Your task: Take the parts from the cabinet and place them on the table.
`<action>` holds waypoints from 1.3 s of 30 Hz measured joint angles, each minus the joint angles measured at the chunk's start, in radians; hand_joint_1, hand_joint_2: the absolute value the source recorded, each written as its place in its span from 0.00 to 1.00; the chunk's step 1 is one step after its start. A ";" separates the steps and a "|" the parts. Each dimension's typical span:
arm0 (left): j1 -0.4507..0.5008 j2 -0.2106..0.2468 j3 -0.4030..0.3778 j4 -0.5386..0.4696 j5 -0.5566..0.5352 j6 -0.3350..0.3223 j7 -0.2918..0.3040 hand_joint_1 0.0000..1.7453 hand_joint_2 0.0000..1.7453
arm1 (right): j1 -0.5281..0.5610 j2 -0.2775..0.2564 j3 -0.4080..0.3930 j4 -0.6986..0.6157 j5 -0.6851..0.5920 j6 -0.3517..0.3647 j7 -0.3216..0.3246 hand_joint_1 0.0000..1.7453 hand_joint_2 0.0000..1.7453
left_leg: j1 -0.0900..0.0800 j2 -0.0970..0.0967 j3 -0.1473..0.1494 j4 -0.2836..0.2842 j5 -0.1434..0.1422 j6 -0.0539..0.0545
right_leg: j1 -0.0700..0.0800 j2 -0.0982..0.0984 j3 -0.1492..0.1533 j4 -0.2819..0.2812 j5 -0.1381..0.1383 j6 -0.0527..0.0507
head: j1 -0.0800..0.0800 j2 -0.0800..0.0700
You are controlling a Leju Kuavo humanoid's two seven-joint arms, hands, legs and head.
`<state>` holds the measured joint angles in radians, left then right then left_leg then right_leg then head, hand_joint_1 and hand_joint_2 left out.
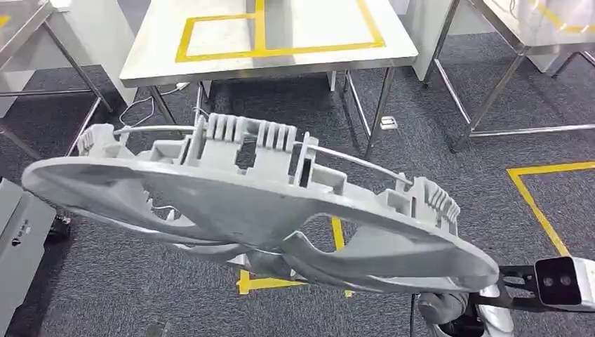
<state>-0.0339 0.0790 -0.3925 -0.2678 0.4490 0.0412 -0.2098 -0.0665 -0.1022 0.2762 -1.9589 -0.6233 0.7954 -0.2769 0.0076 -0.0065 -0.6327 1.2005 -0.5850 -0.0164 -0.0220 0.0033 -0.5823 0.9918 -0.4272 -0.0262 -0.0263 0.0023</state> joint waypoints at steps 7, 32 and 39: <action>0.002 0.003 0.000 0.000 0.000 0.000 0.000 0.00 1.00 | 0.000 0.000 0.000 0.000 0.001 0.000 -0.001 0.98 1.00 | -0.001 0.001 0.037 -0.201 0.178 0.021 | 0.004 0.006 0.043 -0.003 -0.033 0.008 | 0.001 0.000; 0.001 0.002 0.001 -0.004 -0.006 -0.003 0.000 0.00 1.00 | -0.004 -0.002 0.002 -0.003 0.005 -0.001 -0.002 0.98 1.00 | 0.003 0.000 -0.064 0.106 -0.028 -0.006 | 0.001 0.002 0.008 0.001 -0.010 -0.002 | -0.002 0.000; 0.001 0.005 0.002 -0.004 -0.006 -0.003 0.000 0.00 1.00 | -0.010 0.001 0.004 -0.003 0.003 0.000 -0.001 0.98 1.00 | -0.008 0.004 0.032 -0.201 0.166 0.031 | 0.012 0.008 0.050 0.000 -0.046 0.015 | -0.002 0.000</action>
<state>-0.0331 0.0843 -0.3910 -0.2716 0.4429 0.0385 -0.2094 -0.0769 -0.1011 0.2804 -1.9619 -0.6199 0.7954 -0.2781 -0.0002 -0.0029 -0.6011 0.9997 -0.4193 0.0142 -0.0098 0.0114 -0.5319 0.9919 -0.4736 -0.0114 -0.0282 0.0023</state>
